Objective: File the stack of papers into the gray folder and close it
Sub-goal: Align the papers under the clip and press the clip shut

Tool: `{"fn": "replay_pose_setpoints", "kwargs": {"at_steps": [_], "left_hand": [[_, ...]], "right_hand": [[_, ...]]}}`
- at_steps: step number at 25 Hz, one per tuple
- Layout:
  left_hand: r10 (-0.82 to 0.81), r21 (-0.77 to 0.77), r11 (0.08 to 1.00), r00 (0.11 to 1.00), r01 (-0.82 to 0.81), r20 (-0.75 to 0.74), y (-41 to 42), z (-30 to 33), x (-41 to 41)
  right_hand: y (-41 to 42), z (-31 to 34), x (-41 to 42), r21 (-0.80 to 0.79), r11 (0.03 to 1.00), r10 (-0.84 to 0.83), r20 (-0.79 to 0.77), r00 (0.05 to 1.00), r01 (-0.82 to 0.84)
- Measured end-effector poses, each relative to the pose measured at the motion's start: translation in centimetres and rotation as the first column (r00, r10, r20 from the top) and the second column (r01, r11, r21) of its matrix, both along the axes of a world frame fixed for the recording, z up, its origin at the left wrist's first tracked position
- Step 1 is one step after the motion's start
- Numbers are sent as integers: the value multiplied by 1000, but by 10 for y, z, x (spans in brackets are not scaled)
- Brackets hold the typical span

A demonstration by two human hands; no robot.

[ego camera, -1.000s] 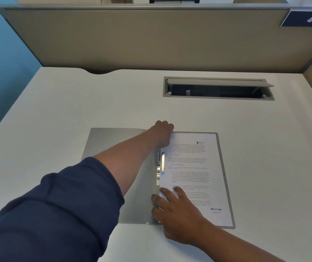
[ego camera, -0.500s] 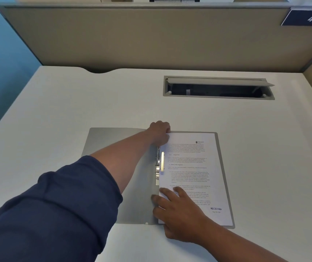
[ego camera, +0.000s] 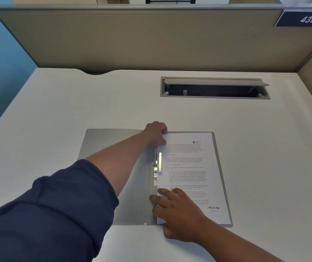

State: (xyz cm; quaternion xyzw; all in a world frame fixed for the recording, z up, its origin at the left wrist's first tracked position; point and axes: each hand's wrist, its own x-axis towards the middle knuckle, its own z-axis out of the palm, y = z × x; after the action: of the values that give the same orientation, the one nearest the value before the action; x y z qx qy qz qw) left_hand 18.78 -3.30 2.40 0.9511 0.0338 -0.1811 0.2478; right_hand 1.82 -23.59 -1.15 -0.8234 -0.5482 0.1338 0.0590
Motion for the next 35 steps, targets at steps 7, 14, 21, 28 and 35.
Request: {"fn": "replay_pose_setpoints", "kwargs": {"at_steps": [7,14,21,28,35], "left_hand": [[35,-33,999,998,-34,43,1,-7,-3],[49,-43,998,998,-47,46,2,-12,-3],[239,-91,969,966,-230,104,7,-19,-32],[352,-465,838,934,-287,57,14,1,-111],[363,-360,861,930,-359,-59,7,-19,-152]], "right_hand": [[-18,14,45,116,838,-487,-279,828,533],[-9,10,79,-322,816,-527,-73,847,480],[-9,9,82,-281,819,-534,-54,844,501],[-9,7,83,-262,817,-546,-64,835,514],[-9,7,84,-260,814,-551,-66,832,519]]}}
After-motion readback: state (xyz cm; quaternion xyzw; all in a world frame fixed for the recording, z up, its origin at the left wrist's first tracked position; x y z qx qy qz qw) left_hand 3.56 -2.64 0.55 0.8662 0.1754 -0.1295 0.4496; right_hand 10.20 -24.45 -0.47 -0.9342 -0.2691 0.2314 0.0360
